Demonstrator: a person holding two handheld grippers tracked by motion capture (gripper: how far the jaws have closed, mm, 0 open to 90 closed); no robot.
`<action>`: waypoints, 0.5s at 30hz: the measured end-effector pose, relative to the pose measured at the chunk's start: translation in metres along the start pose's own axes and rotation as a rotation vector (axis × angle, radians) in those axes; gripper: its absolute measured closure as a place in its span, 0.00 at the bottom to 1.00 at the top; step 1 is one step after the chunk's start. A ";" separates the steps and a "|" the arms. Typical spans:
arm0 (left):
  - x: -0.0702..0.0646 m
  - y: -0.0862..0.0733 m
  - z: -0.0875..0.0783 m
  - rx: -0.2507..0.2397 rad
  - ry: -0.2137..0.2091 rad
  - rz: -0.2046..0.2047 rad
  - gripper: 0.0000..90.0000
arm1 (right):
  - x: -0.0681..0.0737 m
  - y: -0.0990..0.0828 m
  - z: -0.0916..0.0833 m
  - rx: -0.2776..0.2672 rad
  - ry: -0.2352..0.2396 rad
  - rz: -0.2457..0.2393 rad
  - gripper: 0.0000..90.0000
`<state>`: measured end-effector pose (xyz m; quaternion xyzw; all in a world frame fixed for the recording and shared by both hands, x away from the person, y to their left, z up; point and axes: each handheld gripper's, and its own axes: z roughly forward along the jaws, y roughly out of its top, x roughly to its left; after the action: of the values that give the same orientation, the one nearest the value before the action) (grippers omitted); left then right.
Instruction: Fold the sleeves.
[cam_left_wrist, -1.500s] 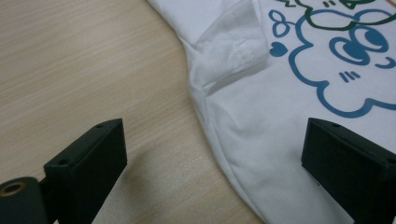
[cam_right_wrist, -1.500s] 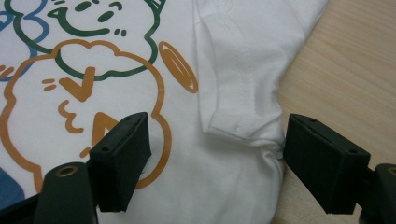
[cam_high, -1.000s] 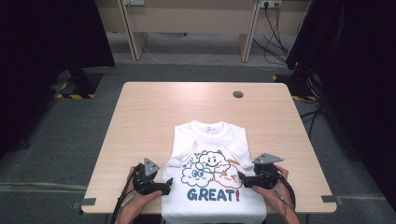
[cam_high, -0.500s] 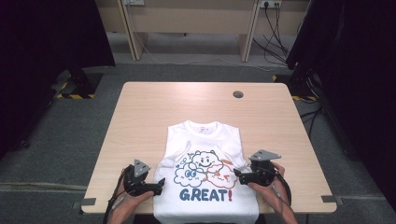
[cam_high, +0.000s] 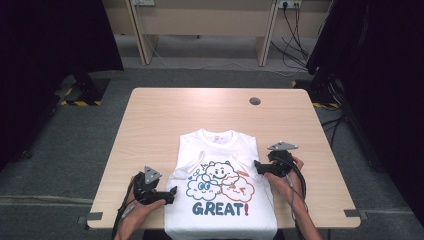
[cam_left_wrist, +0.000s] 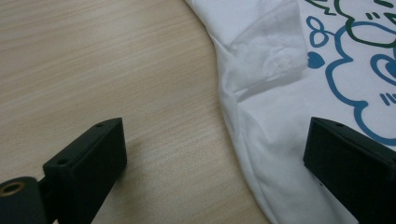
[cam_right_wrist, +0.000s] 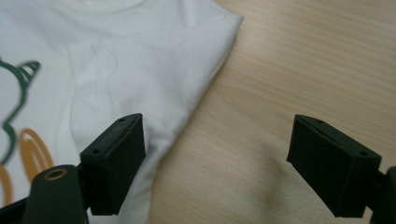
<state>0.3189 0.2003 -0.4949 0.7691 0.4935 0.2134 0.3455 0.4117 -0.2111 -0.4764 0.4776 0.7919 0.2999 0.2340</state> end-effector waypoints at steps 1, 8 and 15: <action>0.000 0.000 0.000 0.000 0.000 -0.001 0.05 | -0.002 -0.002 0.000 -0.005 0.007 0.022 0.21; 0.000 0.000 0.000 0.000 0.003 -0.003 0.06 | -0.004 0.000 -0.006 -0.028 -0.002 0.019 0.21; 0.000 0.000 0.000 0.000 0.003 -0.002 0.05 | 0.003 -0.012 -0.019 -0.017 0.030 -0.043 0.21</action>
<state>0.3187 0.2003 -0.4950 0.7682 0.4948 0.2142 0.3452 0.3908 -0.2172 -0.4719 0.4542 0.8028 0.3086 0.2324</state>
